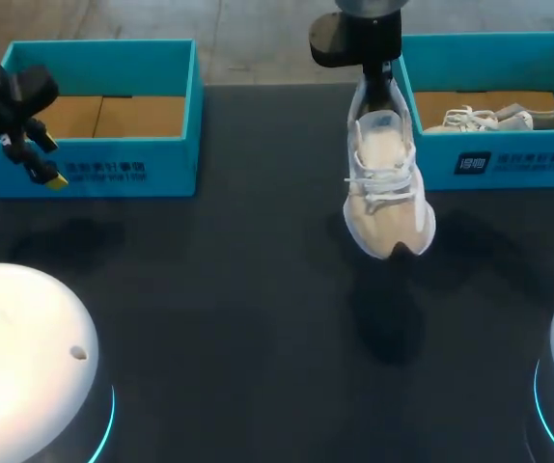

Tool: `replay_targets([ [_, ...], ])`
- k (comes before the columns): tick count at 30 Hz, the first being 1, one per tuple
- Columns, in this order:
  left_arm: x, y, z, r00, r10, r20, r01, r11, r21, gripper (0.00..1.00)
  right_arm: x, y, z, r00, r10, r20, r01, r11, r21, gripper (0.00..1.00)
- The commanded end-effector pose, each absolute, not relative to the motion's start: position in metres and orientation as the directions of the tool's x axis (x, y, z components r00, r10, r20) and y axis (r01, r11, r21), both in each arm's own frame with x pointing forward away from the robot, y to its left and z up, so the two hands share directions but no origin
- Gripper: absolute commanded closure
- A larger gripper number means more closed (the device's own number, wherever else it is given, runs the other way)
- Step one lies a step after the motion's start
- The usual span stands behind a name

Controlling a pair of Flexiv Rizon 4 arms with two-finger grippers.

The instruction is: Take the shoe out of the shoebox, open the shoe tongue, remove and reinsert the insole, then place the shoe into the shoebox

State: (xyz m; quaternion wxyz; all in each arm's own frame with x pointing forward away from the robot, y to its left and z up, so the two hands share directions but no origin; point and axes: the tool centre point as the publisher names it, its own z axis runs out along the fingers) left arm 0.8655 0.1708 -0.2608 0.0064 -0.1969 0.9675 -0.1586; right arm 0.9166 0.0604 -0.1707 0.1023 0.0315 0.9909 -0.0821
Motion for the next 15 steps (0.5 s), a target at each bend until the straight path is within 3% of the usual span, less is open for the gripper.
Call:
replay_targets([
  [1,0.868,0.167,-0.257,-0.881,-0.464,0.088,-0.468,0.836,-0.287,0.00,0.918,0.060,-0.170,-0.978,0.048,-0.203,0.081,0.984,-0.158,1.00],
  [8,0.878,0.168,-0.256,-0.666,-0.738,0.113,-0.746,0.657,-0.106,0.00,0.946,0.032,-0.159,-0.977,0.087,-0.197,0.126,0.972,-0.197,1.00],
  [15,0.883,0.183,-0.257,-0.496,-0.866,0.061,-0.868,0.493,-0.066,0.00,0.977,0.004,-0.143,-0.972,0.090,-0.216,0.139,0.964,-0.225,1.00],
])
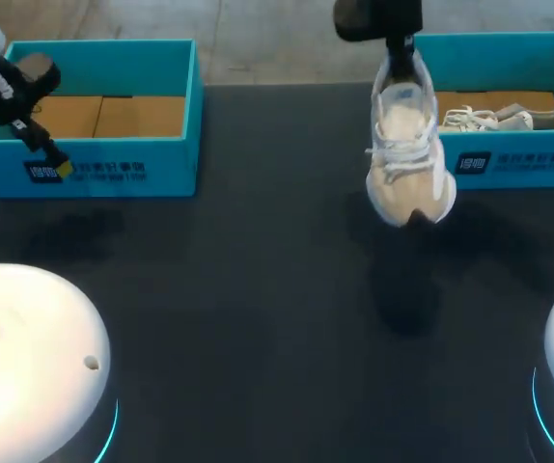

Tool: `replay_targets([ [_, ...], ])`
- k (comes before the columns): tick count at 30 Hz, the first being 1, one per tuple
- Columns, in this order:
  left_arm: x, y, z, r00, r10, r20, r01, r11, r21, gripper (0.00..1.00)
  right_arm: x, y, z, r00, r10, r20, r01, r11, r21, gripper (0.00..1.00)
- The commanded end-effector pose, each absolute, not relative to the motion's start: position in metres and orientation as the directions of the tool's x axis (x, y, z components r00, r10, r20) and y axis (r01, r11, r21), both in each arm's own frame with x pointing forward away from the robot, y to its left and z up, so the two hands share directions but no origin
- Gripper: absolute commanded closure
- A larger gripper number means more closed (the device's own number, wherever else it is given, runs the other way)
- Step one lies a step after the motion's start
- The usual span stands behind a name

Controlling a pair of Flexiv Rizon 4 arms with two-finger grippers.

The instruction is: Take the shoe out of the shoebox, open the shoe tongue, remove and reinsert the insole, then place the shoe into the shoebox

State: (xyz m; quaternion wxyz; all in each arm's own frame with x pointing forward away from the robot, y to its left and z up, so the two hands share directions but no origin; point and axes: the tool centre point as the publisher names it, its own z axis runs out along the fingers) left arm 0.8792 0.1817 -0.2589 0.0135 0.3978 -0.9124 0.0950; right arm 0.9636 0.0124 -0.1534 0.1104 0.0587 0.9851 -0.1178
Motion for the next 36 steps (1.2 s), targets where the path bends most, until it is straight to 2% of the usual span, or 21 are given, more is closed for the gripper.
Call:
replay_targets([
  [1,0.883,0.185,-0.256,-0.465,-0.883,0.061,-0.885,0.462,-0.061,0.00,0.982,0.001,-0.141,-0.972,0.090,-0.217,0.140,0.964,-0.225,1.00],
  [7,0.890,0.202,-0.249,-0.291,-0.953,0.083,-0.957,0.289,-0.040,0.00,1.009,-0.019,-0.129,-0.973,0.083,-0.215,0.132,0.965,-0.225,1.00],
  [15,0.896,0.219,-0.240,-0.168,-0.985,0.047,-0.986,0.168,-0.006,0.00,1.040,-0.039,-0.119,-0.976,0.079,-0.202,0.127,0.962,-0.241,1.00],
  [25,0.904,0.236,-0.235,-0.103,-0.994,0.026,-0.995,0.103,0.013,0.00,1.077,-0.067,-0.117,-0.975,0.124,-0.183,0.166,0.958,-0.233,1.00],
  [36,0.906,0.238,-0.234,-0.096,-0.995,0.020,-0.995,0.096,0.029,0.00,1.079,-0.069,-0.118,-0.973,0.137,-0.183,0.178,0.957,-0.231,1.00],
])
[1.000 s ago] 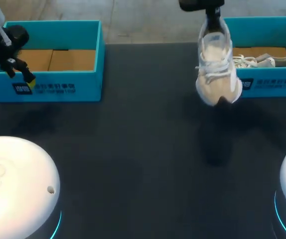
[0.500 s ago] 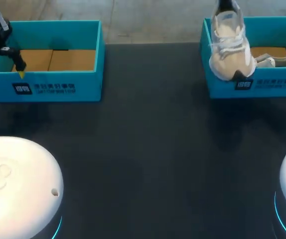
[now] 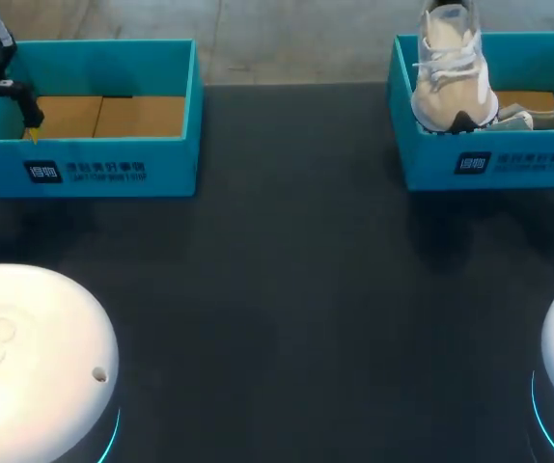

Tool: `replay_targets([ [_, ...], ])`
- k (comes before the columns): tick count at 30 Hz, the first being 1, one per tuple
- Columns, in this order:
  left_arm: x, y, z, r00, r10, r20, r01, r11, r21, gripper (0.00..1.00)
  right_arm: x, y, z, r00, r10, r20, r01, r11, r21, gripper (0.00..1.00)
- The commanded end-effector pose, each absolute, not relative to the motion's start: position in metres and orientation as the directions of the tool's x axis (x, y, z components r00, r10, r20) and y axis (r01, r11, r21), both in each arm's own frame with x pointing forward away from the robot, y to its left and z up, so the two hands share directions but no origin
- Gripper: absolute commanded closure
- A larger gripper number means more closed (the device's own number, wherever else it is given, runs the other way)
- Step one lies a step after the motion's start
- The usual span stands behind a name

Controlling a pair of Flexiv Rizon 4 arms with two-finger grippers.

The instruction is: Take the shoe out of the shoebox, open the shoe tongue, remove and reinsert the insole, then place the shoe into the shoebox

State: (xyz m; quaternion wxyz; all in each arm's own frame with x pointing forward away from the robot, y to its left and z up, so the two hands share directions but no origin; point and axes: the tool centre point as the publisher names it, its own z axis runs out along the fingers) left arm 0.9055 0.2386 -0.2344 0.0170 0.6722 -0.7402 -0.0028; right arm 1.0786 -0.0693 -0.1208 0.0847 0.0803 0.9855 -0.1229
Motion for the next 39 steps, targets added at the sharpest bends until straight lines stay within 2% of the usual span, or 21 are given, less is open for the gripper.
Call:
replay_targets([
  [1,0.906,0.238,-0.234,-0.096,-0.995,0.020,-0.995,0.096,0.029,0.00,1.079,-0.069,-0.118,-0.973,0.137,-0.183,0.178,0.957,-0.231,1.00],
  [24,0.908,0.242,-0.230,-0.093,-0.996,-0.007,-0.996,0.093,0.013,0.00,1.079,-0.069,-0.118,-0.973,0.137,-0.183,0.178,0.957,-0.231,1.00],
  [30,0.908,0.242,-0.230,-0.093,-0.996,-0.007,-0.996,0.093,0.013,0.00,1.106,-0.093,-0.111,-0.972,0.168,-0.167,0.204,0.951,-0.232,1.00],
  [39,0.908,0.242,-0.230,-0.093,-0.996,-0.007,-0.996,0.093,0.013,0.00,1.144,-0.135,-0.108,-0.975,0.130,-0.182,0.177,0.947,-0.268,1.00],
])
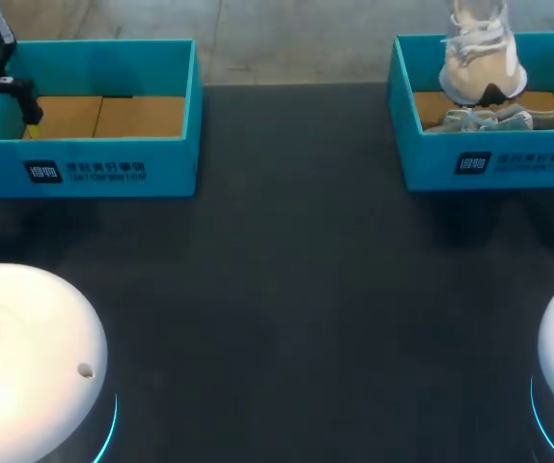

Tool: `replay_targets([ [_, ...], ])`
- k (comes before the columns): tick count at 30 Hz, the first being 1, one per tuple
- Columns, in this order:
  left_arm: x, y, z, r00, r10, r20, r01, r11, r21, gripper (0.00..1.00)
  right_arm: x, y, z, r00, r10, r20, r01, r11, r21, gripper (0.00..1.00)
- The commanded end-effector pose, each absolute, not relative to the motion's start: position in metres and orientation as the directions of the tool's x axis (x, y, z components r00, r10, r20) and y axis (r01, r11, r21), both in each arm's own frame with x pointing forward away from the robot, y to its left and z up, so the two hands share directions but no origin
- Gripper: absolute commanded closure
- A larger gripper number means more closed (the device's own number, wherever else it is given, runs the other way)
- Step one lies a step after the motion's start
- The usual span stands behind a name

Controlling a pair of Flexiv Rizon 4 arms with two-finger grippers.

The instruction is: Take the shoe out of the shoebox, open the shoe tongue, remove and reinsert the insole, then place the shoe into the shoebox

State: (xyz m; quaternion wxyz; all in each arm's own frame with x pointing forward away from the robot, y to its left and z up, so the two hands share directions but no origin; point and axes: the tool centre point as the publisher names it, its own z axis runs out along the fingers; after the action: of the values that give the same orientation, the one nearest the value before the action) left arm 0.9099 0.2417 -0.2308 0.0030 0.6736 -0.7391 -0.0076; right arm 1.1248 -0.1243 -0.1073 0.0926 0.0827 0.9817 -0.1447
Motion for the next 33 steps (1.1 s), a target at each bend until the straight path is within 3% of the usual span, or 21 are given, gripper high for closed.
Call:
replay_targets([
  [1,0.908,0.242,-0.230,-0.093,-0.996,-0.007,-0.996,0.093,0.013,0.00,1.149,-0.140,-0.109,-0.974,0.126,-0.186,0.174,0.947,-0.271,1.00],
  [13,0.908,0.242,-0.230,-0.093,-0.996,-0.007,-0.996,0.093,0.013,0.00,1.203,-0.173,-0.127,-0.976,0.002,-0.218,0.058,0.966,-0.252,1.00],
  [21,0.908,0.242,-0.230,-0.093,-0.996,-0.007,-0.996,0.093,0.013,0.00,1.211,-0.182,-0.133,-0.976,0.049,-0.210,0.099,0.967,-0.236,1.00],
  [27,0.908,0.242,-0.230,-0.093,-0.996,-0.007,-0.996,0.093,0.013,0.00,1.213,-0.203,-0.140,-0.955,0.234,-0.183,0.270,0.941,-0.204,1.00],
  [33,0.908,0.242,-0.230,-0.093,-0.996,-0.007,-0.996,0.093,0.013,0.00,1.210,-0.239,-0.150,-0.785,0.600,-0.151,0.618,0.750,-0.234,1.00],
])
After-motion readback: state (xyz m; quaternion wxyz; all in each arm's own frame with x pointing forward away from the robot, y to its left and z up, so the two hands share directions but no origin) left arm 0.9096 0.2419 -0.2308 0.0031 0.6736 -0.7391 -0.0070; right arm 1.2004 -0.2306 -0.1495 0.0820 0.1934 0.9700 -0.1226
